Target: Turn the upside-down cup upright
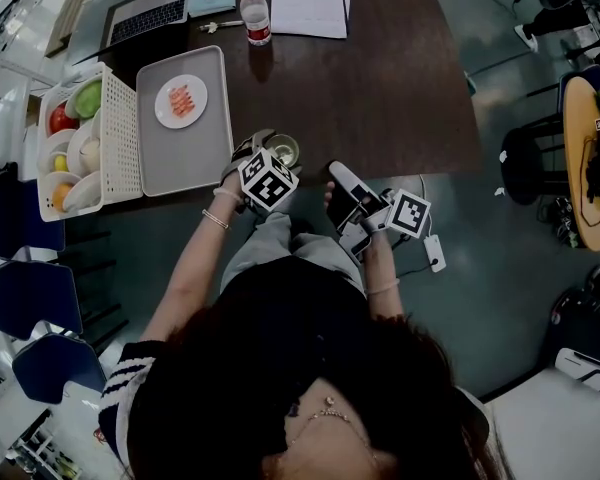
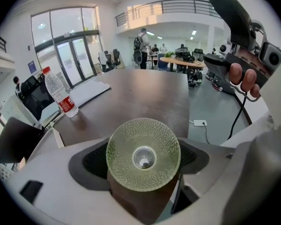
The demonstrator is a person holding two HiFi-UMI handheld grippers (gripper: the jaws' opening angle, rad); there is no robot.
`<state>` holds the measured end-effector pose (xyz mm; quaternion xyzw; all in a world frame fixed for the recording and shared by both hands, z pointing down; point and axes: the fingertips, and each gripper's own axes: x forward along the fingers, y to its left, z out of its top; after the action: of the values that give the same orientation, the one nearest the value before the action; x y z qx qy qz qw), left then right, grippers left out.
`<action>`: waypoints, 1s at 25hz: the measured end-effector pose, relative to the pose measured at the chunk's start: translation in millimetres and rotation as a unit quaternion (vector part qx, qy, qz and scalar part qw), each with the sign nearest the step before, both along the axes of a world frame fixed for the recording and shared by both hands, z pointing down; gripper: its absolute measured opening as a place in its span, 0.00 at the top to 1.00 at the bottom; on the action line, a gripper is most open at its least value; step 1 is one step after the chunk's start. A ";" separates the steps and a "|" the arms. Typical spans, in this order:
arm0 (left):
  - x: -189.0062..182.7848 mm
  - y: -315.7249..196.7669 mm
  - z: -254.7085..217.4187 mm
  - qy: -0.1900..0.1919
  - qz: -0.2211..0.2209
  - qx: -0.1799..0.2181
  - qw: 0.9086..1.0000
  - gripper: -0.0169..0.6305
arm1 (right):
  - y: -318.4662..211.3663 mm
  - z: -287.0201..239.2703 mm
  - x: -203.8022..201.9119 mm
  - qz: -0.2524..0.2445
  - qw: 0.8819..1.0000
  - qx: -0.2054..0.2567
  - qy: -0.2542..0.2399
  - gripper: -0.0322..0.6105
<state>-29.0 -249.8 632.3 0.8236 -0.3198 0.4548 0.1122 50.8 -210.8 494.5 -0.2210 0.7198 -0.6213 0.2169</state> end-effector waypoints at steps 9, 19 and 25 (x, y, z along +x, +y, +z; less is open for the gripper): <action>-0.2 1.6 -1.7 0.047 -0.020 -0.014 0.999 0.35 | 2.7 -3.8 0.4 0.001 1.000 0.003 -0.006 0.49; -2.6 1.9 -20.2 0.071 -0.031 -0.004 0.997 0.35 | 6.0 -8.1 1.8 0.005 1.000 0.011 -0.012 0.51; -6.4 13.6 -41.9 0.081 -0.019 0.008 0.996 0.35 | 9.3 -11.4 -4.5 -0.003 1.000 0.021 -0.012 0.51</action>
<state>-35.4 -236.2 590.4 0.8522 -0.3290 0.3817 0.1404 46.2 -201.4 483.1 -0.2069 0.7302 -0.6097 0.2287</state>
